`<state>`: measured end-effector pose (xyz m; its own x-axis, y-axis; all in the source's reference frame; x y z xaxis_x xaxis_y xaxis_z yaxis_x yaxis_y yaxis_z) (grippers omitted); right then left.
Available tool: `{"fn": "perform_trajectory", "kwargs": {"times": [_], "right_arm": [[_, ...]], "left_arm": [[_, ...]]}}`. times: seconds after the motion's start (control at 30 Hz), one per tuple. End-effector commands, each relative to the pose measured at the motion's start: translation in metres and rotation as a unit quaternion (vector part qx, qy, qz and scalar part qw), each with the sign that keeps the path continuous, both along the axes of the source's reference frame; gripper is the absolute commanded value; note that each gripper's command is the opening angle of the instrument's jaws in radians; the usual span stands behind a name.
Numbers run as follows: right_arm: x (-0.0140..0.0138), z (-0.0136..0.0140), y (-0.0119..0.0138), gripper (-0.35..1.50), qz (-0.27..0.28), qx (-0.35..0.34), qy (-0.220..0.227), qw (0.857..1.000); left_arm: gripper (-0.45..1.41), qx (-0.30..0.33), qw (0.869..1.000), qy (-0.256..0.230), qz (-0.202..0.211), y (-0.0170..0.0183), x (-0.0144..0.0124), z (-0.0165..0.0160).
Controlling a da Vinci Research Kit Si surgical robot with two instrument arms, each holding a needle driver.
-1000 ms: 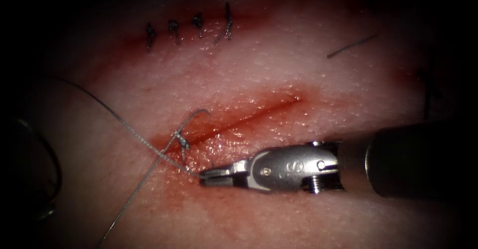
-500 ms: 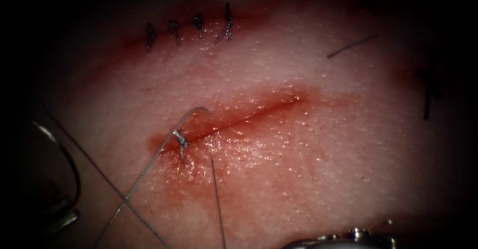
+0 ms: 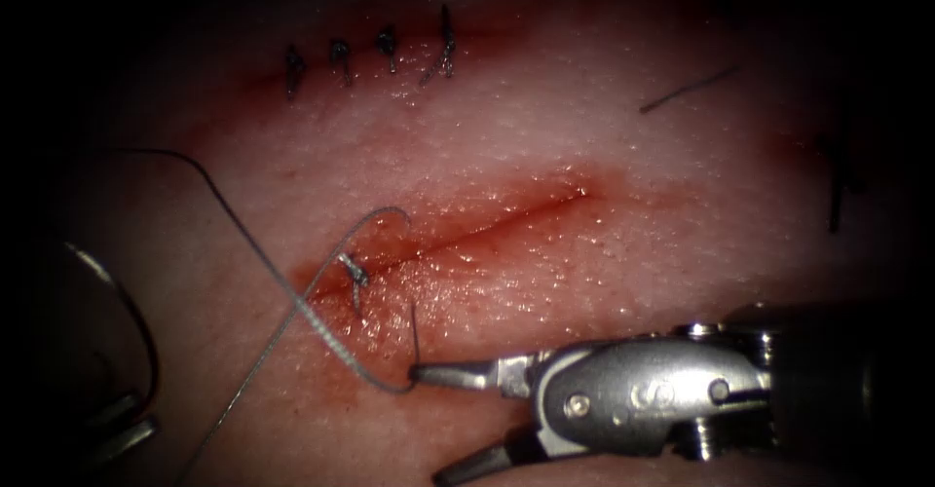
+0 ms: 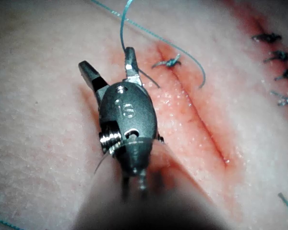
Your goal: Wound Closure
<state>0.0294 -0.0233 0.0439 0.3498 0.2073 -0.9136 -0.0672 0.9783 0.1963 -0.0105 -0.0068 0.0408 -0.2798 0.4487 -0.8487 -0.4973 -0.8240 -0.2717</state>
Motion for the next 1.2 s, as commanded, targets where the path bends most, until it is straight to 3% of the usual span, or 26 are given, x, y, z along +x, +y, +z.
{"fn": "perform_trajectory", "kwargs": {"times": [0.03,0.4,0.57,0.6,0.63,0.7,0.9,1.2], "right_arm": [[0.0004,0.0021,0.0005,1.18,0.003,-0.007,-0.003,1.000],[0.0028,0.0110,0.0020,1.15,0.010,-0.022,-0.026,0.999],[0.0040,0.0130,0.0019,0.98,0.011,-0.006,-0.027,1.000],[0.0042,0.0130,0.0018,0.86,0.011,-0.003,-0.026,1.000],[0.0042,0.0129,0.0017,0.52,0.006,-0.001,-0.022,1.000],[0.0038,0.0126,0.0012,-0.35,-0.012,0.004,-0.011,1.000],[0.0025,0.0106,0.0001,-0.35,-0.015,0.007,-0.014,1.000],[0.0024,0.0034,-0.0054,-0.35,-0.049,0.011,-0.007,0.999]], "left_arm": [[-0.45,0.001,1.000,0.000,0.002,-0.0007,-0.0006,0.0006],[-0.45,-0.001,1.000,-0.001,0.003,-0.0006,-0.0003,0.0011],[-0.45,-0.001,1.000,-0.001,0.003,-0.0006,-0.0003,0.0012],[-0.45,-0.001,1.000,-0.001,0.003,-0.0006,-0.0003,0.0012],[-0.45,-0.001,1.000,-0.001,0.003,-0.0006,-0.0003,0.0012],[-0.45,-0.002,1.000,0.000,0.003,-0.0006,-0.0002,0.0013],[-0.45,-0.004,1.000,0.003,0.002,-0.0004,0.0002,0.0021],[-0.45,-0.013,0.999,0.028,-0.012,0.0004,0.0016,0.0050]]}}
